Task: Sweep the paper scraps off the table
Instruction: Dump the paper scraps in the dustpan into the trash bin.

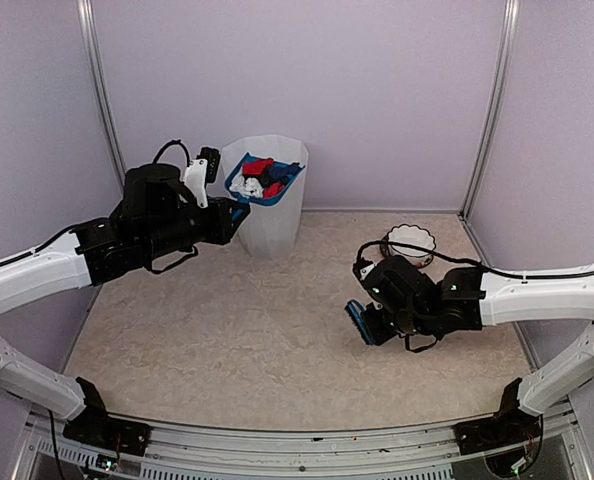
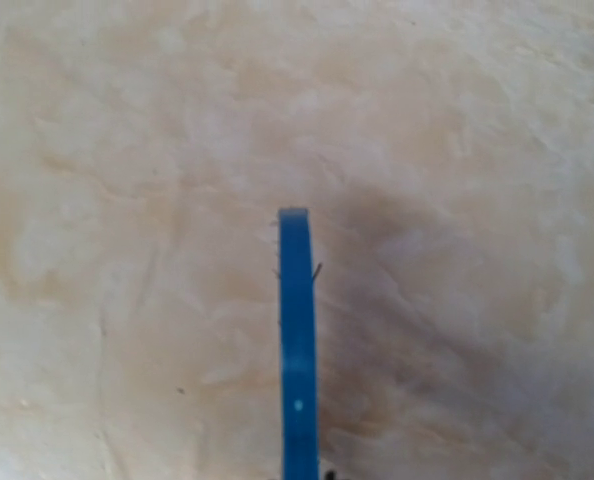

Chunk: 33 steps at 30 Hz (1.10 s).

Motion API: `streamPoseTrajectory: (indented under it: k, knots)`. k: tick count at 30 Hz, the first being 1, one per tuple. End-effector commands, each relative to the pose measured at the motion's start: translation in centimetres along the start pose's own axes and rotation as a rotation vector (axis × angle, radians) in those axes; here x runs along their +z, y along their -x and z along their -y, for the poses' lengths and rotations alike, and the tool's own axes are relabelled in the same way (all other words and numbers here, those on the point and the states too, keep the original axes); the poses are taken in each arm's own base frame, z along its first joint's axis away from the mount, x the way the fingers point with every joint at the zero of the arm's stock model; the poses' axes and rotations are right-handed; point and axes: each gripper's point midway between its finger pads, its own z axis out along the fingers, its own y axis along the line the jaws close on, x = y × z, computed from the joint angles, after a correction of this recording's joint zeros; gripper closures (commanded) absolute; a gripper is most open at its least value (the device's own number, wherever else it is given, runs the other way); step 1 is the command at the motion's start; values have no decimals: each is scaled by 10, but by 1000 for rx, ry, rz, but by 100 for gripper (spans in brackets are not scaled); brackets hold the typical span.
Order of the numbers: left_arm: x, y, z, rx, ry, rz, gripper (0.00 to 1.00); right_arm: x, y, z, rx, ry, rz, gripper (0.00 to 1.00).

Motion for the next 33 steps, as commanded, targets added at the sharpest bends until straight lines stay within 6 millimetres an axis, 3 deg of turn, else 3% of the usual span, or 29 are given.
streamPoseTrajectory:
  k: [1,9,17,33]
  knots:
    - [21,26,9,-18,-80,-19,100,5,0,-5,48,36,18,100]
    - [60,67,-5,-161,-182,-23,100,4,-8,-12,96,100,16,100]
    - [88,86,-10,-311,-307,-58,100,5,-7,-19,153,138,25,100]
    - [114,116,-42,-843,-633,-32,100,6,3,-20,168,127,40,100]
